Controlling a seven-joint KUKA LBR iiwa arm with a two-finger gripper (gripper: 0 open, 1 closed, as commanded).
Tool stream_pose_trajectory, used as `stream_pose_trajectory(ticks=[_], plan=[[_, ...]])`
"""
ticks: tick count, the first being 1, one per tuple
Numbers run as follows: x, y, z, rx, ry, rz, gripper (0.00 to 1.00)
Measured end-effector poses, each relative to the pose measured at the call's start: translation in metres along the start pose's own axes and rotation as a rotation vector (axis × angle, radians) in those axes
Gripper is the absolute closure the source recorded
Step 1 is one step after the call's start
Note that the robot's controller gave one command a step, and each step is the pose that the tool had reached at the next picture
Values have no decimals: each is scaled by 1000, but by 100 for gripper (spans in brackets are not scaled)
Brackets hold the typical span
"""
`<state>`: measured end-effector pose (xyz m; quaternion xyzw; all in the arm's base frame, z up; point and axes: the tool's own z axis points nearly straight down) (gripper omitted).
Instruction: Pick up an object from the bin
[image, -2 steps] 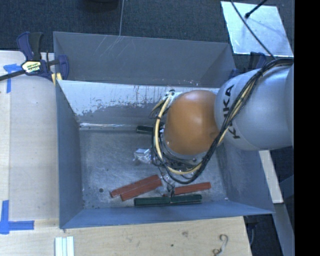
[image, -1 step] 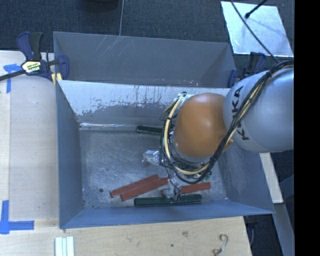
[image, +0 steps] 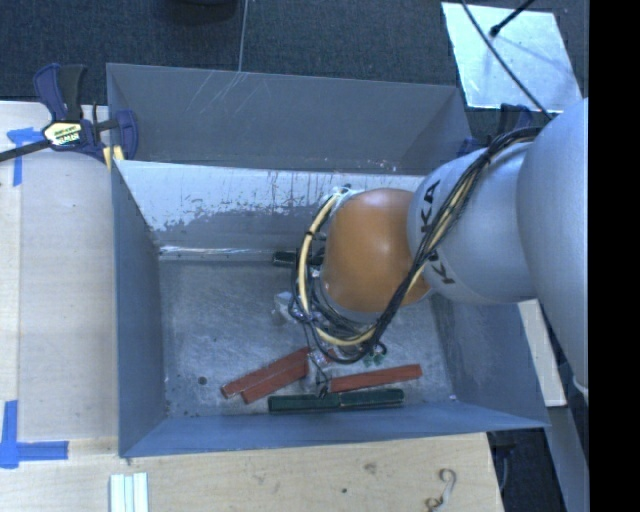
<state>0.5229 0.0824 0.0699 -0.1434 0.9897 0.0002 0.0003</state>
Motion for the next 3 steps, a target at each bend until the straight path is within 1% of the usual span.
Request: stream_pose_trajectory(ticks=[1, 2, 3], plan=[[0, -1, 0, 0, 0, 2, 0], [-1, -1, 0, 0, -2, 3, 100], [-2, -1, -29, 1, -5, 6, 100]])
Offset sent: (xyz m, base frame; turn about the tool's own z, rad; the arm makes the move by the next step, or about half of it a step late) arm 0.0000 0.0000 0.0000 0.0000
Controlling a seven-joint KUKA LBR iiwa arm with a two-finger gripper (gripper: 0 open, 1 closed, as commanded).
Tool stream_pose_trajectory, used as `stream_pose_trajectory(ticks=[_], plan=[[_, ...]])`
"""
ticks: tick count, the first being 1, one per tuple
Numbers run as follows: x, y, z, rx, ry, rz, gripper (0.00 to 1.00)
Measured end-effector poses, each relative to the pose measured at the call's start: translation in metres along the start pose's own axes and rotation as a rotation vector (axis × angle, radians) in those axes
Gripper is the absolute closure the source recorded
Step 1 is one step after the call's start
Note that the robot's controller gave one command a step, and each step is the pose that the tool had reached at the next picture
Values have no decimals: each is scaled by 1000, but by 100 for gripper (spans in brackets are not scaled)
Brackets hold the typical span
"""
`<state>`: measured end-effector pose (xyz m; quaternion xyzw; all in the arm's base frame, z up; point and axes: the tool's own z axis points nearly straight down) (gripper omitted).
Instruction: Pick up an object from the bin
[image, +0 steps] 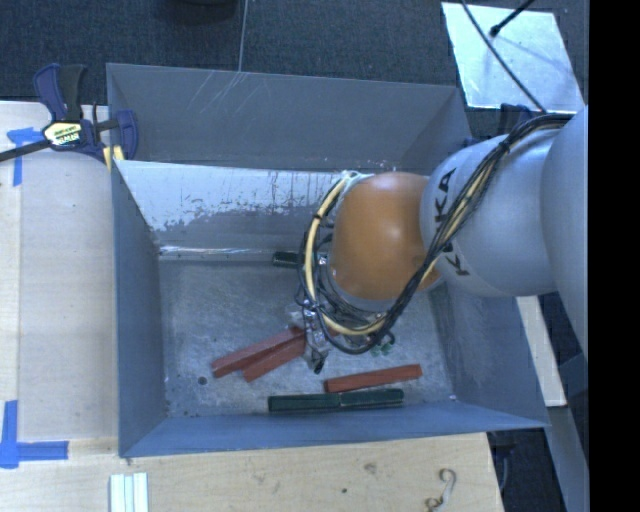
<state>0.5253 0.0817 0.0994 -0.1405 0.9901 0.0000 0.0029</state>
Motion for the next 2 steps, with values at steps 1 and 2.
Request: stream_pose_trajectory(ticks=[1, 2], plan=[[-2, 0, -41, 0, -2, 3, 100], [-4, -1, -74, 0, -1, 6, 100]])
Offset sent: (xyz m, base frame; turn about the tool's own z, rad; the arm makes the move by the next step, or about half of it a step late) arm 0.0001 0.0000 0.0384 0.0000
